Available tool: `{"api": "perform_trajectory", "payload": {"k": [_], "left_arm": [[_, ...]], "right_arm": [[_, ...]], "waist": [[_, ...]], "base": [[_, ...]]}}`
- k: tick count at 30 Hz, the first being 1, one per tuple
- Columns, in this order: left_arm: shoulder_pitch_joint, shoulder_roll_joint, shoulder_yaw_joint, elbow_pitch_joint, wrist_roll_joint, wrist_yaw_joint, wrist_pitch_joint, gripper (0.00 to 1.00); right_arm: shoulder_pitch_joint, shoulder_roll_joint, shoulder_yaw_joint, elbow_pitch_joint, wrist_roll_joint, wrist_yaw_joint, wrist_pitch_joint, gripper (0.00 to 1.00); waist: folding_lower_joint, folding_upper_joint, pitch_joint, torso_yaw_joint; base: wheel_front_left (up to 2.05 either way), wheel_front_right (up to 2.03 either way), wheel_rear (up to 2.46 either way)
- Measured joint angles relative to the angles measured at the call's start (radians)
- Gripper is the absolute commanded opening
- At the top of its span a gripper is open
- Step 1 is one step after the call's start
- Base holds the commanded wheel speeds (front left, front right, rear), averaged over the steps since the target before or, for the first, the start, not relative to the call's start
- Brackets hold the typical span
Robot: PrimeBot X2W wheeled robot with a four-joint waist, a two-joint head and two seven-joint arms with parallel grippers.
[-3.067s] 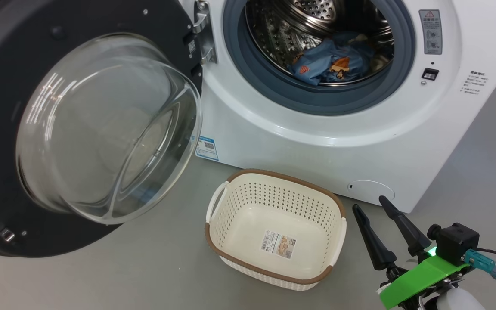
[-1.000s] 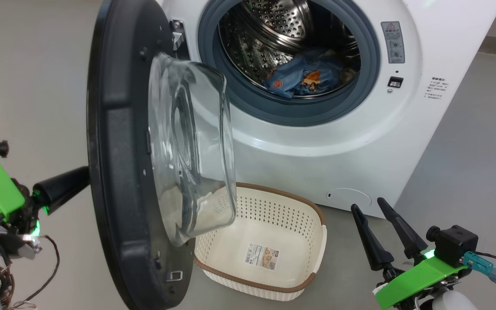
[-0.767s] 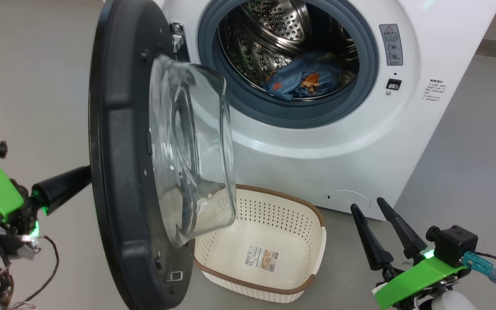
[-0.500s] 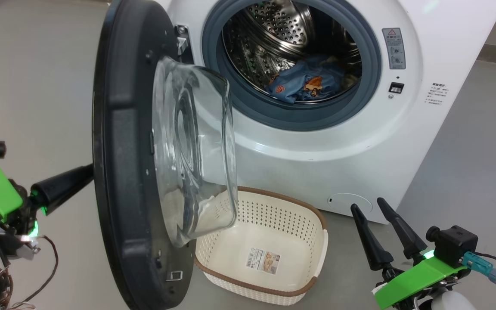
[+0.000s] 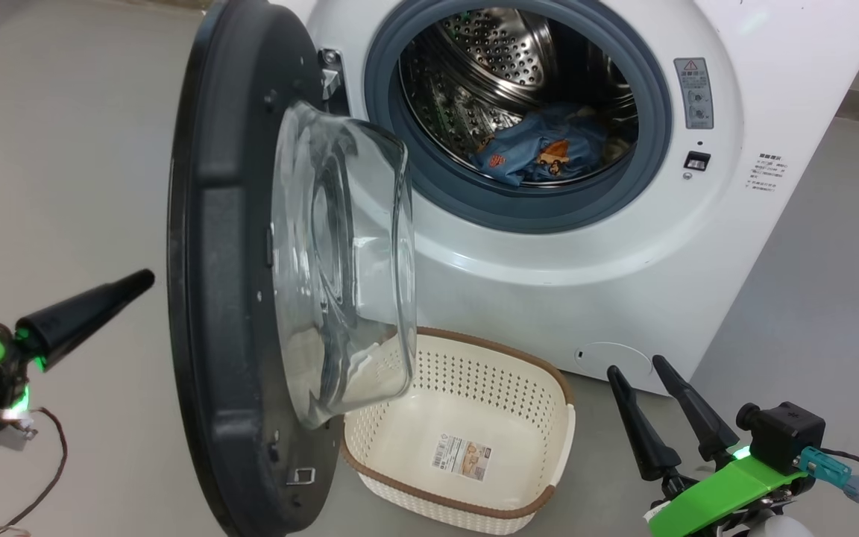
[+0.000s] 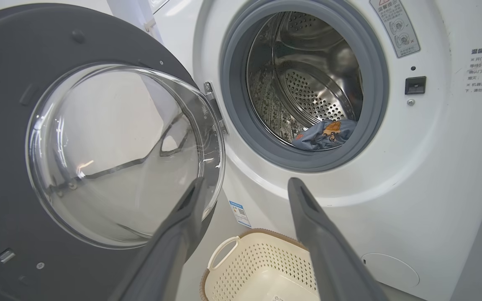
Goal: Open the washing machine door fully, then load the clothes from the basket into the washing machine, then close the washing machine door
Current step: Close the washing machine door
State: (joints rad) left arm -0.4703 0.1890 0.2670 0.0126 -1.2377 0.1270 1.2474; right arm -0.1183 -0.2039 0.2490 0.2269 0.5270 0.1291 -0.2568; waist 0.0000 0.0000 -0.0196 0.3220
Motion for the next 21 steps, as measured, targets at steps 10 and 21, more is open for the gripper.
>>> {"api": "perform_trajectory", "payload": {"k": [10,21], "left_arm": [[0.008,0.007,0.026,-0.002,0.005,-0.026,-0.022,1.0],[0.037,0.021,0.078,-0.034,-0.008,-0.028,-0.034,1.0]], "right_arm": [[0.0,0.001,0.001,0.0,0.0,0.0,0.0,1.0],[0.0,0.002,0.002,0.0,0.0,0.0,0.0,1.0]], "waist": [[-0.0001,0.0,-0.009,0.008],[0.0,0.0,-0.011,0.01]], "base": [[0.0,0.0,0.0],[0.0,0.0,0.0]]}}
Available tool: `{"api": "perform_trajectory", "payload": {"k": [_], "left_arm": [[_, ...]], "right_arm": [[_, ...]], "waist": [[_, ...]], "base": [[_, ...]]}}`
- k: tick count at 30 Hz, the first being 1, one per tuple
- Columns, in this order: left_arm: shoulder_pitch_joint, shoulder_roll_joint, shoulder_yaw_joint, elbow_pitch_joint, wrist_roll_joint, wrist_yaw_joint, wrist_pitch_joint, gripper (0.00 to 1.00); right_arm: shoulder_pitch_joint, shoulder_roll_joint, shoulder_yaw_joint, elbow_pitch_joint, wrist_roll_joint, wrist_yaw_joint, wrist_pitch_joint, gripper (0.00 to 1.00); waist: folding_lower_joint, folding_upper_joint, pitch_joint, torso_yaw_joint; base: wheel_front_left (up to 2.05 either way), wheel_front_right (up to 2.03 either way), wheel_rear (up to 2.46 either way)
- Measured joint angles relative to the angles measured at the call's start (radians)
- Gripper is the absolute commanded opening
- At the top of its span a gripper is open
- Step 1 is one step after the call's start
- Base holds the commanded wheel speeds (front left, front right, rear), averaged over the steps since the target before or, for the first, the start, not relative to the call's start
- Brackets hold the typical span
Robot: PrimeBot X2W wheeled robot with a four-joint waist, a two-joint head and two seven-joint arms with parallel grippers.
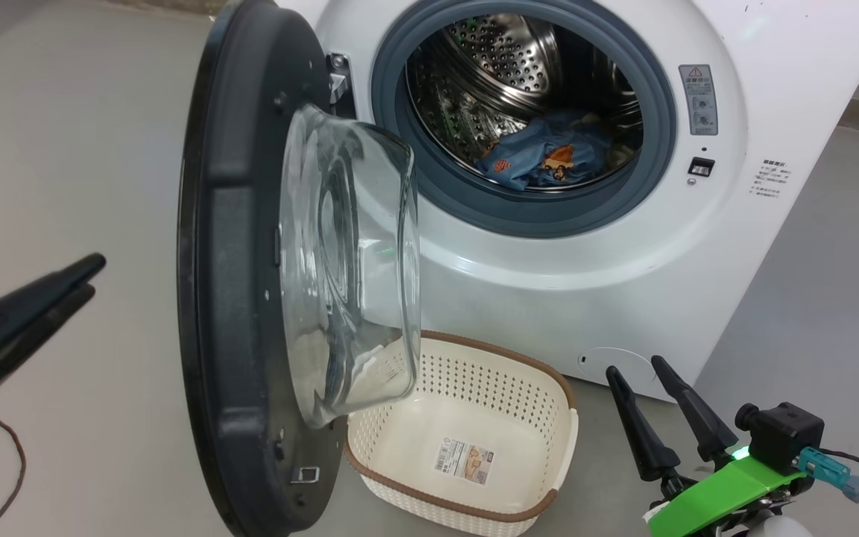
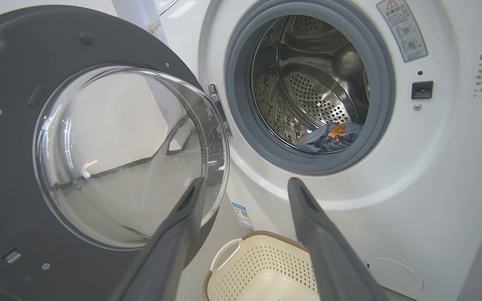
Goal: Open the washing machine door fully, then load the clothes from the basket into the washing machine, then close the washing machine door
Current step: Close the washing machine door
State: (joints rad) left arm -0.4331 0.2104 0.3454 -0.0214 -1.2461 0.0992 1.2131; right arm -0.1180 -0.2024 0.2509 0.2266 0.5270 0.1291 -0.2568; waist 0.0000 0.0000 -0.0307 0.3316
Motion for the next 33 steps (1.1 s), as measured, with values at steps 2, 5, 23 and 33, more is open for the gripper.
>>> {"api": "perform_trajectory", "payload": {"k": [2,5,23,33], "left_arm": [[0.0,0.0,0.011,-0.01,0.0,-0.007,-0.009,1.0],[0.0,0.002,0.021,-0.018,-0.003,-0.012,-0.011,1.0],[0.049,0.016,0.052,-0.049,0.033,-0.124,-0.087,1.0],[0.154,-0.013,0.05,-0.052,0.054,-0.197,-0.151,1.0]], "right_arm": [[0.0,0.0,-0.001,0.0,0.0,0.0,0.0,1.0],[0.0,0.0,-0.002,-0.002,0.0,0.0,0.0,1.0],[0.0,0.0,-0.009,-0.007,0.0,0.0,0.0,1.0],[0.0,-0.002,-0.013,-0.008,0.0,0.0,0.0,1.0]], "waist": [[0.0,0.0,0.001,0.002],[0.0,0.0,0.003,0.004],[0.0,0.0,0.011,0.017],[0.0,0.0,0.012,0.014]], "base": [[0.0,0.0,0.0],[0.0,0.0,0.0],[0.0,0.0,0.0],[0.0,0.0,0.0]]}}
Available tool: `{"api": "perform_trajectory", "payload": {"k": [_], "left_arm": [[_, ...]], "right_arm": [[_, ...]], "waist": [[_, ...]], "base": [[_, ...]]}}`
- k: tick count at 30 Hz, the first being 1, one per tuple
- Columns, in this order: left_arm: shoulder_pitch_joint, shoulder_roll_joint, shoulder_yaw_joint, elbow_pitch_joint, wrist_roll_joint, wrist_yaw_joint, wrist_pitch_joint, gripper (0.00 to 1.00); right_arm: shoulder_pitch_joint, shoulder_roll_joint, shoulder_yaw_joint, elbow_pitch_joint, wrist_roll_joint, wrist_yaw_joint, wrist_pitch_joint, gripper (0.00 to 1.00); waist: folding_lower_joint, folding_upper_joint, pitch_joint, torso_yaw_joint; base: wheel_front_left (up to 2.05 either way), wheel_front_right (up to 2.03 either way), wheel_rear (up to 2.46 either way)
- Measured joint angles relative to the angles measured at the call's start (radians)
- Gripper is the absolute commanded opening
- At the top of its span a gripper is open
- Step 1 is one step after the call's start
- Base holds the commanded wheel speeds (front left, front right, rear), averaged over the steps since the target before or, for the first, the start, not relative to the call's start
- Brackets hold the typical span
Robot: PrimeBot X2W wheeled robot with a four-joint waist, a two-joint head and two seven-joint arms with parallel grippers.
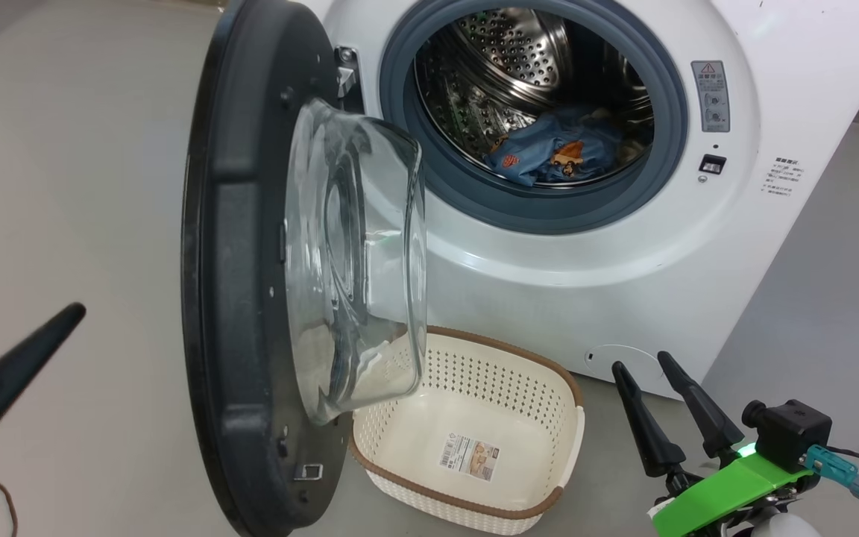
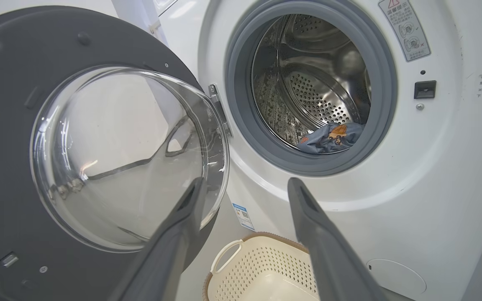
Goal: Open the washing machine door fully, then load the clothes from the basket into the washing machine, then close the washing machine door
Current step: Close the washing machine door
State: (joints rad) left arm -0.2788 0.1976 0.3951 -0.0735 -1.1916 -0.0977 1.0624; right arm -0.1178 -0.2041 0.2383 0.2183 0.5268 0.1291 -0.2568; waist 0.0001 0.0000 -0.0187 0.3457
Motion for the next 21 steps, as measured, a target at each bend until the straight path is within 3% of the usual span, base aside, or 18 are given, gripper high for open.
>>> {"api": "perform_trajectory", "payload": {"k": [5,10,21], "left_arm": [[0.058,-0.007,-0.01,-0.058,0.002,-0.022,-0.081,1.0],[0.168,0.028,-0.105,-0.154,0.05,-0.022,-0.231,1.0],[0.341,0.131,-0.324,-0.104,0.248,-0.023,-0.792,1.0]], "right_arm": [[0.0,0.0,-0.002,-0.002,0.0,0.0,0.0,1.0],[0.0,-0.001,-0.006,-0.003,0.0,0.0,0.0,1.0],[0.0,-0.002,-0.017,-0.008,0.0,0.0,0.0,1.0]], "waist": [[-0.0001,0.0,0.002,-0.004],[0.0,0.0,0.005,-0.008],[0.0,0.0,0.011,-0.009]], "base": [[0.0,0.0,0.0],[0.0,0.0,0.0],[0.0,0.0,0.0]]}}
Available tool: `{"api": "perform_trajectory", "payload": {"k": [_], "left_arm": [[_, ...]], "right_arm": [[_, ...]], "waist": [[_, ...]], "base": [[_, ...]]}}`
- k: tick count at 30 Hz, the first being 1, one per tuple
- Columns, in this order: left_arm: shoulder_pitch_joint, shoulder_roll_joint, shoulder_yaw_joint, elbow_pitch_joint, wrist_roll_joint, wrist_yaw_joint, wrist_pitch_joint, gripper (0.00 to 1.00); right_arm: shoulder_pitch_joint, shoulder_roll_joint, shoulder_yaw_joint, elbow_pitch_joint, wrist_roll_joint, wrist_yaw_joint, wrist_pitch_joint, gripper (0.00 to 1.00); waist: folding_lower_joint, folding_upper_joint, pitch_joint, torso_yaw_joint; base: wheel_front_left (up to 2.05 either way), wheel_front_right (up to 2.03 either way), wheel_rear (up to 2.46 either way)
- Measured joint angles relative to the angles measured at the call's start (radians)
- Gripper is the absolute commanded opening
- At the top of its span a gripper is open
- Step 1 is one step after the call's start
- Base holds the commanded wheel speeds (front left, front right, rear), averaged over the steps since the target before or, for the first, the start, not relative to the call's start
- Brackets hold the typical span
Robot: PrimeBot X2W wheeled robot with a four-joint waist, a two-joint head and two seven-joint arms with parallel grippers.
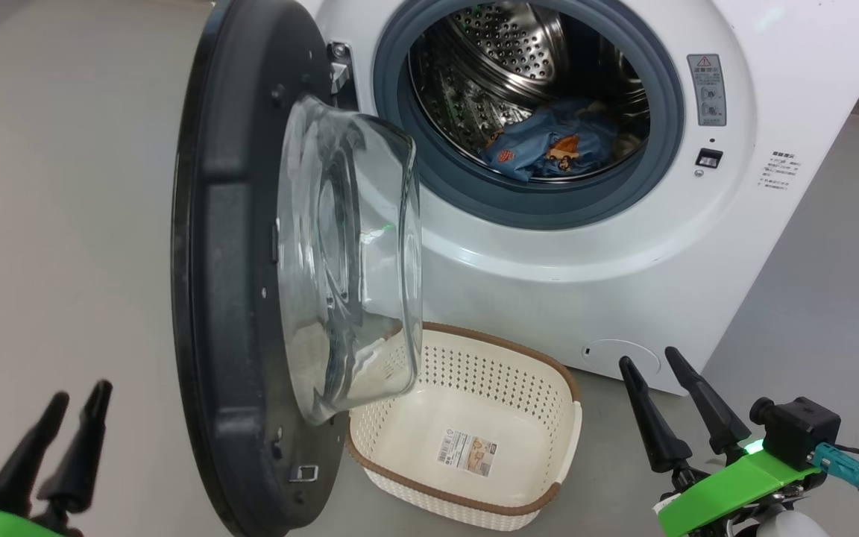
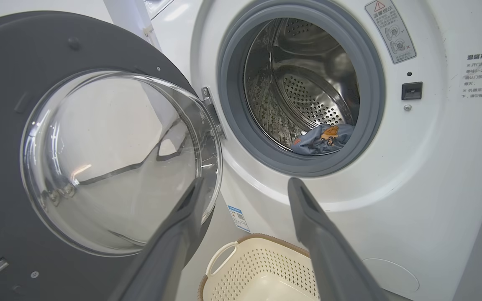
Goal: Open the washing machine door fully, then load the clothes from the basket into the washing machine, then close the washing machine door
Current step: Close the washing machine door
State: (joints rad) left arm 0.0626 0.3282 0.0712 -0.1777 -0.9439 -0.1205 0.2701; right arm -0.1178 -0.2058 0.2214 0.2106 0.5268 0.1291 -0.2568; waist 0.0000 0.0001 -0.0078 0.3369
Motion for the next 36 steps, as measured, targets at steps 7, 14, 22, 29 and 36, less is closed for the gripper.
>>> {"api": "perform_trajectory", "payload": {"k": [7,14,22,29,36], "left_arm": [[0.041,0.015,-0.117,0.139,0.139,-0.007,-0.291,1.0],[0.041,-0.02,-0.176,0.282,0.256,-0.006,-0.456,1.0],[0.034,-0.089,-0.174,0.384,0.329,0.022,-0.511,1.0],[0.028,-0.111,-0.164,0.404,0.367,0.022,-0.519,1.0],[0.028,-0.125,-0.136,0.399,0.397,0.019,-0.519,1.0]], "right_arm": [[0.0,-0.001,-0.001,0.0,0.0,0.0,0.0,1.0],[0.0,-0.005,-0.001,0.0,0.0,0.0,0.0,1.0],[0.0,-0.009,0.0,0.0,-0.003,0.0,0.0,1.0],[0.0,-0.009,0.0,0.001,-0.004,0.0,0.0,1.0],[0.0,-0.011,0.004,0.005,-0.004,0.0,0.0,1.0]], "waist": [[0.0,0.0,-0.002,-0.005],[0.0,0.0,-0.005,-0.01],[0.0,0.0,-0.012,-0.009],[0.0,0.0,-0.018,-0.008],[0.0,0.0,-0.021,-0.007]], "base": [[0.0,0.0,0.0],[0.0,0.0,0.0],[0.0,0.0,0.0],[0.0,0.0,0.0],[0.0,0.0,0.0]]}}
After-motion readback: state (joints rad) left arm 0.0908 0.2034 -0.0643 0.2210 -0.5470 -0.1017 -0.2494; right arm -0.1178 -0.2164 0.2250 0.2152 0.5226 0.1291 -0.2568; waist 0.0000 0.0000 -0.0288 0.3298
